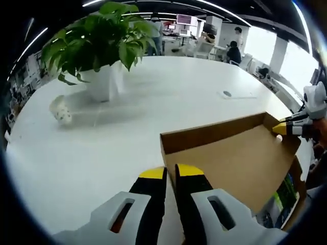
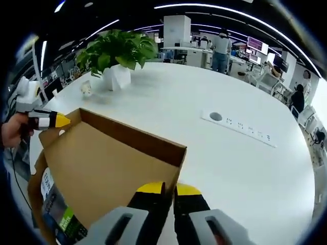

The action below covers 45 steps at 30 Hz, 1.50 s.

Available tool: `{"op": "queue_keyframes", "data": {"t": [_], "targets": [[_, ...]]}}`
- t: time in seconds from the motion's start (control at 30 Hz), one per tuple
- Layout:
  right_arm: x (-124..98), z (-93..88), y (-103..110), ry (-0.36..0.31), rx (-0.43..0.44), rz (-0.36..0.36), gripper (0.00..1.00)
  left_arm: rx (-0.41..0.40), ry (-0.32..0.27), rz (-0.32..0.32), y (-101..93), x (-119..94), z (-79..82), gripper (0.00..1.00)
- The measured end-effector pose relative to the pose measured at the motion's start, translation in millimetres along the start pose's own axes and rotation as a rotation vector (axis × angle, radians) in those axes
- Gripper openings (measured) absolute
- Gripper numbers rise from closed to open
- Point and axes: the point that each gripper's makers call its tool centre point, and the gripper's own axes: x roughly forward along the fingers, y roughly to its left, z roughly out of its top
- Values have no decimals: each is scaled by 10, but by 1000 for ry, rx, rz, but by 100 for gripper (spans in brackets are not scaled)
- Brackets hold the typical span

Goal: Operate the shoe box by opening the lid, removing the specified soft item, and placing it in the target area until the item is outside and the box remains undamaged.

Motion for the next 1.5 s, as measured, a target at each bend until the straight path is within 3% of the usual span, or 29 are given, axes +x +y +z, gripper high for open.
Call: {"op": "queue_keyframes", "data": {"t": [0.77, 1.23, 1.5], "targets": [[98, -114, 9, 49, 27, 14, 3, 12, 51, 6, 17, 100, -92, 6], [109, -119, 27, 41, 22, 4, 6, 26, 74, 8, 14, 128, -136, 6], [67, -68, 9, 19, 24, 4, 7, 28, 58, 4, 2, 111, -96, 8]]}}
